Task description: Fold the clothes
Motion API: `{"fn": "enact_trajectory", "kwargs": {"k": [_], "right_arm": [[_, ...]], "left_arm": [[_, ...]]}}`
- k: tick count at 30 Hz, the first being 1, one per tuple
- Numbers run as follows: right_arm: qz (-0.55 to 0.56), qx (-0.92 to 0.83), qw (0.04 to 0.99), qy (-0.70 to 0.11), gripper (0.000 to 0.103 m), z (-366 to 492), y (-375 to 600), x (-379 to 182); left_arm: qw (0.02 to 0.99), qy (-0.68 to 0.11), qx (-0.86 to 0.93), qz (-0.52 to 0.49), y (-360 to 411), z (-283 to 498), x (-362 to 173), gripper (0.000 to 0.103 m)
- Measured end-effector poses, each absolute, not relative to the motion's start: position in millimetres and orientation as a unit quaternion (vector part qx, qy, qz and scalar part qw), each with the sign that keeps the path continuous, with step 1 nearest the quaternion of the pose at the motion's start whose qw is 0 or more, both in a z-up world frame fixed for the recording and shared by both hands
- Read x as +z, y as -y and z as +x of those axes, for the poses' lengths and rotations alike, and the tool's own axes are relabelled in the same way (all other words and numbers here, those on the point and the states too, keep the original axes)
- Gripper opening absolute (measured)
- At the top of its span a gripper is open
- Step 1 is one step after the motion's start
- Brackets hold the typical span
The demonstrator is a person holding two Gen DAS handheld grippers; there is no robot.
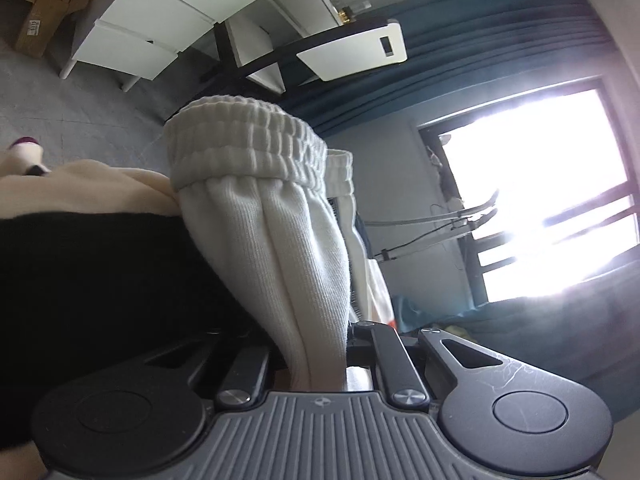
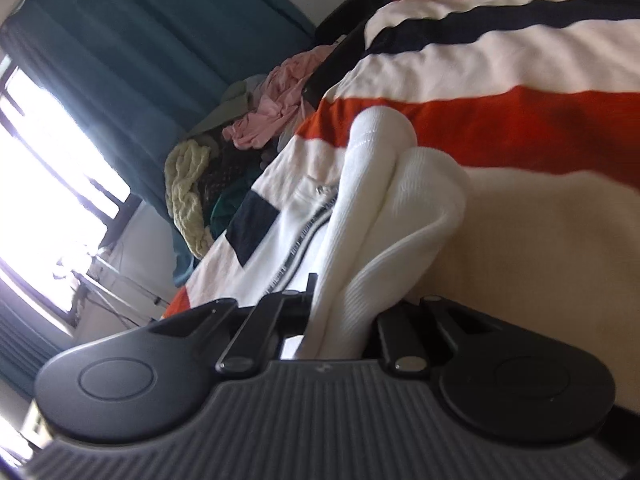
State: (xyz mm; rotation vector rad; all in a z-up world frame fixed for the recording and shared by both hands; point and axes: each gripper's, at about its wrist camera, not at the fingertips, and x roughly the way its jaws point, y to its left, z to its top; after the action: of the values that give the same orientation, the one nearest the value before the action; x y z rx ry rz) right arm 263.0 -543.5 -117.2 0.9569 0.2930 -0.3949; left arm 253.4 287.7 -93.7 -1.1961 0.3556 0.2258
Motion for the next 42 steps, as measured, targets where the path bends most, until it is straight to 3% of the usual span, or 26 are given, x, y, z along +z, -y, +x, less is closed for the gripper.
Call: {"fn": "enact_trajectory", "kwargs": {"k": [9,19,23,26,28,30,32,37,42], "right_arm": [[0.522,-0.215,0.815,-0.133,0.01,171.1,547.5,-99.3],[0.53,-0.235,0.792,-0.194,0.012,144.1,544.0,-108.2],[0.547,-0.233,0.778,-0.204,0.013,140.4,544.9,-113.1],[0.584,-0.222,0.751,-0.214,0.021,136.9,549.5,-125.0],[0.617,-0.212,0.729,-0.209,0.048,134.7,552.3,-134.7],[0.647,-0.2,0.708,-0.199,0.063,132.7,554.0,-143.6],[0.659,-0.192,0.702,-0.189,0.065,133.4,553.7,-147.1],[0.639,-0.179,0.72,-0.201,0.066,148.5,554.5,-149.3],[0.595,-0.175,0.755,-0.214,0.066,165.7,560.9,-151.5]], "left_arm": [[0.801,-0.189,0.088,-0.562,-304.5,157.4,-75.4,0.01],[0.834,-0.26,0.118,-0.472,-288.6,85.8,-63.2,0.014],[0.855,-0.283,0.123,-0.417,-268.1,79.7,-51.4,0.031],[0.862,-0.295,0.125,-0.394,-251.8,73.0,-45.6,0.045],[0.871,-0.299,0.132,-0.367,-238.6,66.0,-39.0,0.053],[0.887,-0.299,0.148,-0.318,-220.9,57.6,-27.0,0.075],[0.902,-0.289,0.146,-0.287,-202.8,51.2,-18.3,0.081],[0.935,-0.268,0.1,-0.211,-156.5,44.8,-1.5,0.082],[0.958,-0.256,0.03,-0.124,-110.7,56.8,-5.0,0.093]]}}
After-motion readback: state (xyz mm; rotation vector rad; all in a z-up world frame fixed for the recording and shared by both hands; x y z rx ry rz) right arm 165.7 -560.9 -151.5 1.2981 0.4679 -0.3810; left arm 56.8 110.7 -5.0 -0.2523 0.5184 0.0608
